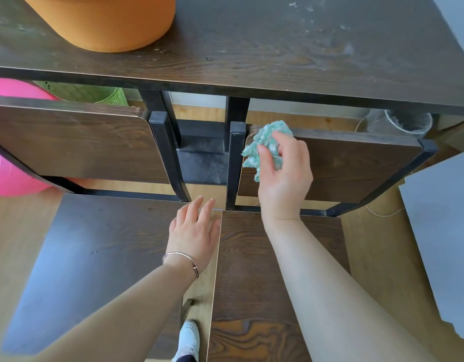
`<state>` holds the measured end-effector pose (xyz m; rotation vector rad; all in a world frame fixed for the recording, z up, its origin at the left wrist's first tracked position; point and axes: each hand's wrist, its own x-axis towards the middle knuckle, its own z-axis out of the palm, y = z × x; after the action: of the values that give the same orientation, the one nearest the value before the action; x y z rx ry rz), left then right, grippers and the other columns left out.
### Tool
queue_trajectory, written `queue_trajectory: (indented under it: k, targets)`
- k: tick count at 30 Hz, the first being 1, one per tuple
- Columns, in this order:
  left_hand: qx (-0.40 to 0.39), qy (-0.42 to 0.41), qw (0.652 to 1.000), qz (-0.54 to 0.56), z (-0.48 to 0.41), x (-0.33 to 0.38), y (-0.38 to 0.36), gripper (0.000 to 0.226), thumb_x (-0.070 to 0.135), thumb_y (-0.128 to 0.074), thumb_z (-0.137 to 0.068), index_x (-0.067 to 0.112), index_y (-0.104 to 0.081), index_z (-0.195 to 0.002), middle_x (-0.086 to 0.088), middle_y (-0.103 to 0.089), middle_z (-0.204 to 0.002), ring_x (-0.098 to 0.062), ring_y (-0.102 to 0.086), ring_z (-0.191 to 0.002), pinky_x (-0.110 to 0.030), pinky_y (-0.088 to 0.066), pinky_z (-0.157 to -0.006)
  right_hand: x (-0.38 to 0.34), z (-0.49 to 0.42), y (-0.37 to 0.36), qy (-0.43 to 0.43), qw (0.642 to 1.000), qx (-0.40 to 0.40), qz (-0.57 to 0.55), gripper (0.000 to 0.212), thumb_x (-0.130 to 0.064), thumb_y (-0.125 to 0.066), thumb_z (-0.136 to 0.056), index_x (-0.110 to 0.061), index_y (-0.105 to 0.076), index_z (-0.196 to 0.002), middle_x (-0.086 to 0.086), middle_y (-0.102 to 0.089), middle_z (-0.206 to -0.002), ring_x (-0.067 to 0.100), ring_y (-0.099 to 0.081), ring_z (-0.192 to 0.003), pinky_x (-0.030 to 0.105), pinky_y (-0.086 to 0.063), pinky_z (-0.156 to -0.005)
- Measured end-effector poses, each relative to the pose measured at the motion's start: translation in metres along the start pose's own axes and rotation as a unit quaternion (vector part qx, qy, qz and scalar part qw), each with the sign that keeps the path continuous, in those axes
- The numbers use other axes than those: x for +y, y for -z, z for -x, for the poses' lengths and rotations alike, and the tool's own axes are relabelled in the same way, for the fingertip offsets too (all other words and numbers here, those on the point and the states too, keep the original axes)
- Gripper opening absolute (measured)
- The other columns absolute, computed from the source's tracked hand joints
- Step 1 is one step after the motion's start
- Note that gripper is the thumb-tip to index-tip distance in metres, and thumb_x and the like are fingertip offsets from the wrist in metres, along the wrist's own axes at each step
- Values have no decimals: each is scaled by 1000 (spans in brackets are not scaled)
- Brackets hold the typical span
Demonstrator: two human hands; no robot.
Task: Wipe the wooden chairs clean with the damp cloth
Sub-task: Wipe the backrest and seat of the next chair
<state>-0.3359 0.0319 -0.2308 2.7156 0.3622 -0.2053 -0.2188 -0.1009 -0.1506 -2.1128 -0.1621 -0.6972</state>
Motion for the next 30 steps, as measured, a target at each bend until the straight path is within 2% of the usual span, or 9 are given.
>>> queue_trajectory:
  k: [5,9,13,20,25,30]
  targets:
    - [-6,-7,1000,5,-7,-7,-6,50,44,-32,-99,27,-32,-145,-1,-32,-151,-26,-27,-136,-45,-33,-108,11,8,-8,49,999,18,11,17,-14,-73,-88,-3,-69,-100,11,-64,-99,13,-62,-96,10,-51,-77]
    - [-10,-12,1000,7,-12,-11,-13,48,43,-34,-99,26,-35,-144,-3,-34,-150,-28,-29,-135,-46,-34,-106,18,27,-20,52,999,0,11,5,-6,-70,-88,-2,-69,-88,11,-62,-90,13,-60,-86,16,-52,-73]
    - [-21,-13,1000,4,-16,-18,-20,48,44,-32,-99,26,-34,-144,-3,-33,-151,-28,-28,-136,-47,-33,-106,34,54,-32,24,999,-36,25,10,-5,-66,-89,-1,-67,-80,11,-60,-85,16,-58,-81,13,-46,-70]
    - [-45,-18,999,-16,-17,-26,-26,52,46,-29,-98,26,-30,-145,-2,-30,-152,-28,-25,-137,-48,-31,-108,66,95,-45,-29,994,-83,64,12,-1,-63,-87,-1,-64,-75,8,-57,-82,17,-56,-74,25,-48,-62]
    - [-49,-21,998,-18,-12,-23,-31,50,44,-32,-99,26,-29,-146,-2,-29,-152,-28,-26,-137,-47,-31,-108,81,106,-46,-29,987,-127,92,12,-1,-61,-87,-3,-60,-75,7,-54,-81,20,-51,-68,31,-45,-57]
    - [-43,-29,998,-19,-5,-15,-28,52,45,-33,-99,26,-28,-146,-3,-30,-152,-27,-26,-136,-46,-31,-107,97,114,-35,-70,967,-196,145,11,-4,-64,-85,-8,-57,-76,4,-57,-86,23,-56,-71,40,-52,-58]
